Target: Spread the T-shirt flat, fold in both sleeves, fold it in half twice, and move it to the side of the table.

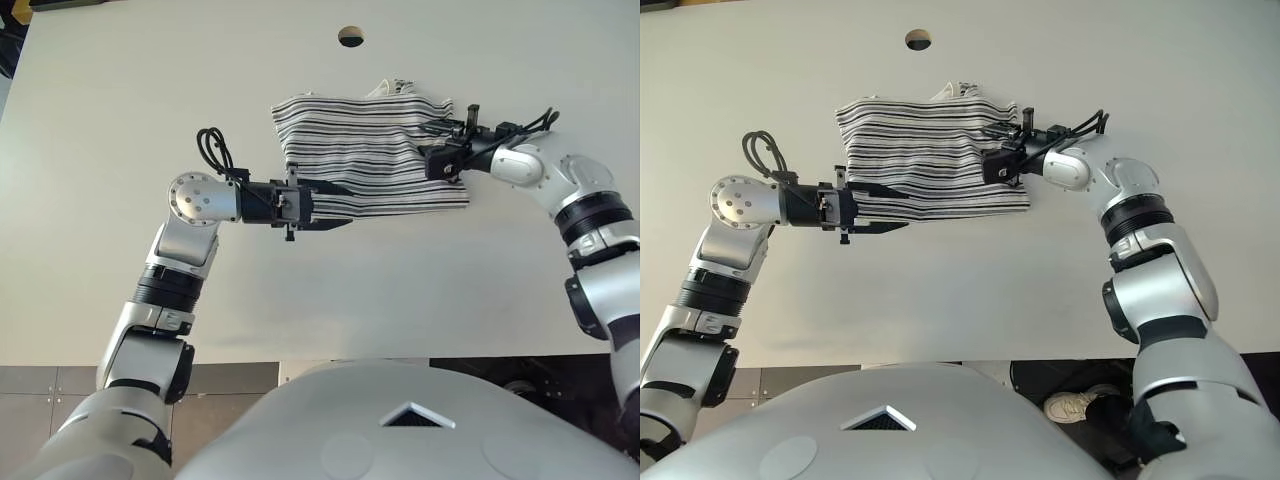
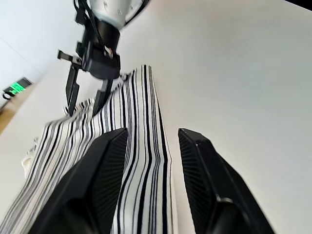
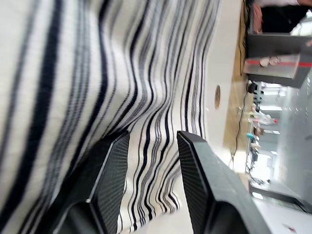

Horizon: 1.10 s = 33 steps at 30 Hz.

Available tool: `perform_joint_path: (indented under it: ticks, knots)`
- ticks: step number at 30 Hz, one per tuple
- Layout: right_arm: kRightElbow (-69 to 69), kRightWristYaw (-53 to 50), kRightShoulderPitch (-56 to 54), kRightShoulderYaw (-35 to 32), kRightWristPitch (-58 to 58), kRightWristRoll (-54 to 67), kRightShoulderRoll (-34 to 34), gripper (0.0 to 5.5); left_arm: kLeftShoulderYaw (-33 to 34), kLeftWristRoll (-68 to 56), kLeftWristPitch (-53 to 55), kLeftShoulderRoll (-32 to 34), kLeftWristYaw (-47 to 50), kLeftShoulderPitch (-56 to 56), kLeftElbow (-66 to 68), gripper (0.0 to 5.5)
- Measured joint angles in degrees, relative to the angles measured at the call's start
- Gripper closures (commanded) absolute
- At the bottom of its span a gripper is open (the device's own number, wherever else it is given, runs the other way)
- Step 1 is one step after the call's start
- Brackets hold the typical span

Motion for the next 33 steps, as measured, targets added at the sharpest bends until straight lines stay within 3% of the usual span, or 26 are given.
perform_joint_path:
  ticks: [3,12,17,25,27,29,33]
  knots:
    - [-9.5,8.9,4.8,-0.1,-1.0,5.9,-3.4,3.7,-1.6,7.0,1.5,3.9,1.0,0.0,3.3,3.57]
    - [-40.3,34.1,21.4,1.7,8.8,29.5,-7.5,3.7,-5.7,29.4,-6.2,5.9,26.9,-13.2,24.2,3.57]
    - [-44.5,33.7,23.9,1.2,11.3,34.9,-2.4,3.7,-6.2,32.6,-11.1,6.0,34.8,-14.4,29.0,3.57]
    - [-42.7,33.9,23.6,-14.2,16.4,52.8,-2.9,3.7,-2.2,33.3,-15.0,5.9,51.7,-18.5,42.0,3.57]
    - [-41.4,35.7,23.6,-18.0,17.6,56.2,-4.5,3.49,0.3,30.2,-18.0,7.5,51.9,-17.7,42.2,3.26]
    - [-38.3,39.1,23.9,-20.3,17.8,57.1,-7.2,3.18,2.8,20.4,-23.0,9.4,44.6,-12.4,35.7,2.97]
    - [-30.6,41.9,25.8,-21.2,11.9,50.5,-12.2,2.56,0.6,8.2,-27.4,13.6,31.6,1.8,16.5,2.43]
